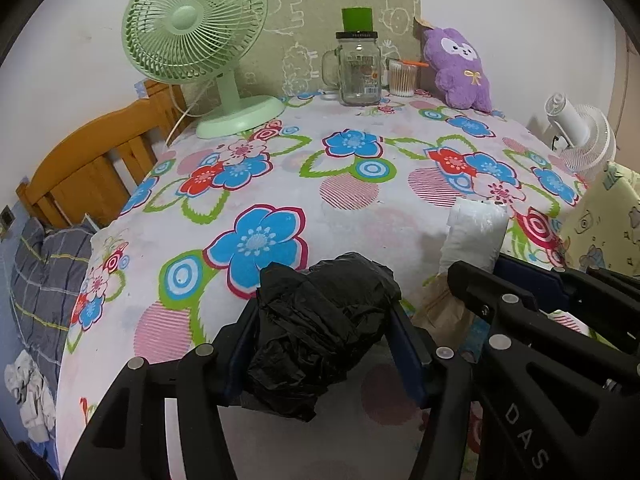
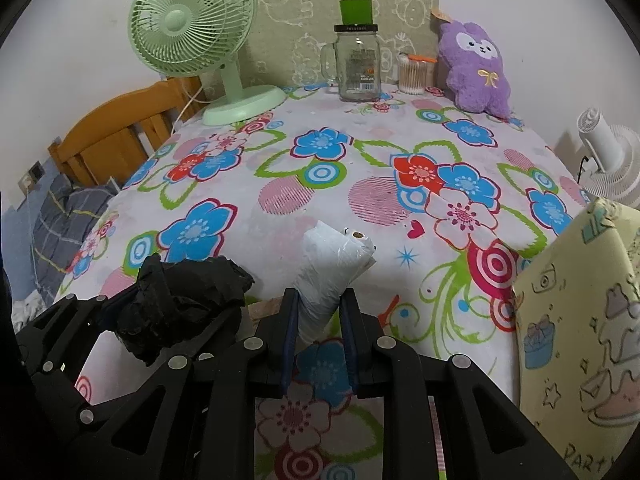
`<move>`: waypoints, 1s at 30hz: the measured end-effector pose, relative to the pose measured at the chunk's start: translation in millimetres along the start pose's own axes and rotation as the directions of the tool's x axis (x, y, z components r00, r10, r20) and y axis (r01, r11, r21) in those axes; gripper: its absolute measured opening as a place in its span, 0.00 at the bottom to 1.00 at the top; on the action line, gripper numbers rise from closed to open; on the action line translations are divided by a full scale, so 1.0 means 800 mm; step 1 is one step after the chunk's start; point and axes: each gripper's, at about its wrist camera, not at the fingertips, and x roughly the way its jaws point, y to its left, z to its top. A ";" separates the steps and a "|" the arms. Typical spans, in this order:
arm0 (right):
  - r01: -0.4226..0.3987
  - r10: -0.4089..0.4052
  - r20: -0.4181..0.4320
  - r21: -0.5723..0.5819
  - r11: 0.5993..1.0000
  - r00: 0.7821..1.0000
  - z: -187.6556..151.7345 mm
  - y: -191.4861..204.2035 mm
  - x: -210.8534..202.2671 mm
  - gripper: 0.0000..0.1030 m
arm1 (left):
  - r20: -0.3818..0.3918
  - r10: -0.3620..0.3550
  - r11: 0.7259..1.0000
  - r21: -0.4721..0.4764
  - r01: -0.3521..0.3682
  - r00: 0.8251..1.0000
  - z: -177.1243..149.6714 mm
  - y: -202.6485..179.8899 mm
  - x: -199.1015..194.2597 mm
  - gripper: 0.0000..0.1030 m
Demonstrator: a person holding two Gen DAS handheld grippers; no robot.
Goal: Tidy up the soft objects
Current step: 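Grasp the black plastic bag with the left tool and lift it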
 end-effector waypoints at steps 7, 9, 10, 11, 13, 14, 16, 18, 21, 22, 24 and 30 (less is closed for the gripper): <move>-0.010 0.010 0.023 -0.008 1.000 1.000 -0.007 -0.001 -0.025 0.23 | 0.019 0.003 1.000 -0.025 -0.002 1.000 -0.007 -0.004 -0.024 0.60; -0.014 0.014 0.033 -0.010 1.000 0.999 -0.009 -0.001 -0.033 0.23 | 0.026 0.005 1.000 -0.029 -0.004 1.000 -0.008 -0.005 -0.031 0.60; -0.016 0.016 0.037 -0.011 1.000 0.999 -0.010 -0.001 -0.037 0.23 | 0.030 0.007 1.000 -0.030 -0.006 1.000 -0.008 -0.005 -0.035 0.60; -0.017 0.018 0.041 -0.012 1.000 0.999 -0.010 -0.001 -0.040 0.23 | 0.034 0.010 0.999 -0.031 -0.009 0.999 -0.009 -0.006 -0.039 0.60; -0.020 0.021 0.051 -0.015 1.000 0.998 -0.011 -0.001 -0.048 0.23 | 0.042 0.013 0.999 -0.033 -0.012 0.999 -0.010 -0.006 -0.046 0.60; -0.021 0.021 0.056 -0.016 1.000 0.998 -0.011 0.000 -0.051 0.23 | 0.046 0.014 0.999 -0.033 -0.013 0.999 -0.010 -0.006 -0.049 0.60; -0.024 0.025 0.065 -0.018 1.000 0.998 -0.012 0.000 -0.059 0.23 | 0.056 0.019 0.999 -0.034 -0.017 0.998 -0.010 -0.008 -0.057 0.60; -0.026 0.028 0.076 -0.021 0.999 0.997 -0.012 0.000 -0.066 0.23 | 0.066 0.021 0.999 -0.036 -0.019 0.998 -0.010 -0.009 -0.063 0.60; -0.030 0.032 0.094 -0.025 0.999 0.995 -0.012 0.001 -0.080 0.23 | 0.082 0.022 0.999 -0.039 -0.019 0.996 -0.010 -0.010 -0.075 0.60; -0.030 0.032 0.099 -0.026 0.999 0.995 -0.013 0.001 -0.083 0.23 | 0.089 0.023 0.999 -0.040 -0.019 0.996 -0.010 -0.010 -0.079 0.60; -0.029 0.032 0.112 -0.030 0.999 0.993 -0.013 0.000 -0.092 0.23 | 0.101 0.023 0.999 -0.041 -0.019 0.995 -0.010 -0.011 -0.087 0.60; -0.026 0.031 0.152 -0.040 0.999 0.988 -0.013 0.001 -0.120 0.23 | 0.139 0.006 0.999 -0.039 -0.001 0.990 -0.010 -0.017 -0.113 0.60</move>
